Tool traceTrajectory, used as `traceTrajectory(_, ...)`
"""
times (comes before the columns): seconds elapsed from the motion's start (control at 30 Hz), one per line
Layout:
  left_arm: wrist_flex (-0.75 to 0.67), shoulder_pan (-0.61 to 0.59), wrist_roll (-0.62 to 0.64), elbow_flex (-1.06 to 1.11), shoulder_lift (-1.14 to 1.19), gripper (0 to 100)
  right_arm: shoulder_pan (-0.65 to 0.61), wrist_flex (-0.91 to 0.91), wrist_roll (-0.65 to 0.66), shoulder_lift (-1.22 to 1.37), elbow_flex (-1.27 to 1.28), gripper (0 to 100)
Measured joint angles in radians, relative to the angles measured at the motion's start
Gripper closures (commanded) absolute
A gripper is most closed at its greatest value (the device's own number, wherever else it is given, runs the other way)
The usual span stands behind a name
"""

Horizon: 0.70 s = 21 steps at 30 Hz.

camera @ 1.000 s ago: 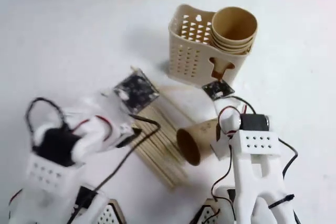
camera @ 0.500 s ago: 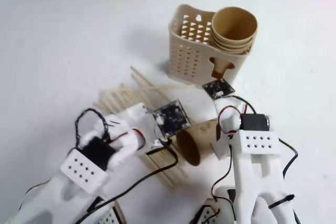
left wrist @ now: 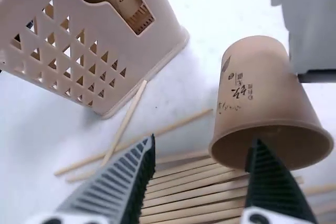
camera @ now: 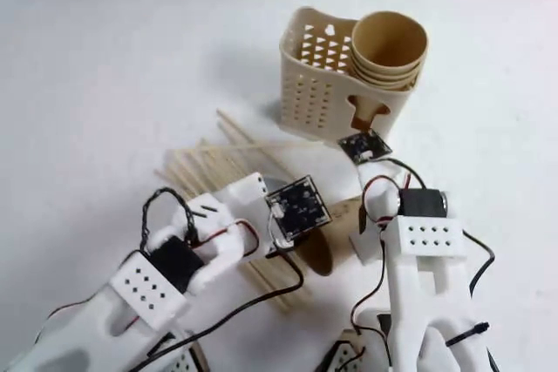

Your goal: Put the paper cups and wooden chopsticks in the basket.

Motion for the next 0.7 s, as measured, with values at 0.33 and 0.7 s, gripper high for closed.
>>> traceTrajectory(0.33,-0.135,0.002,0.000,0.000,0.238,72,0.000,0.000,-0.095,0.000,0.000,98.1)
traceTrajectory(0.7,-0.315,0.106,0.000,0.000,0.313,84,0.000,-0.002,-0.104,0.000,0.000,98.1)
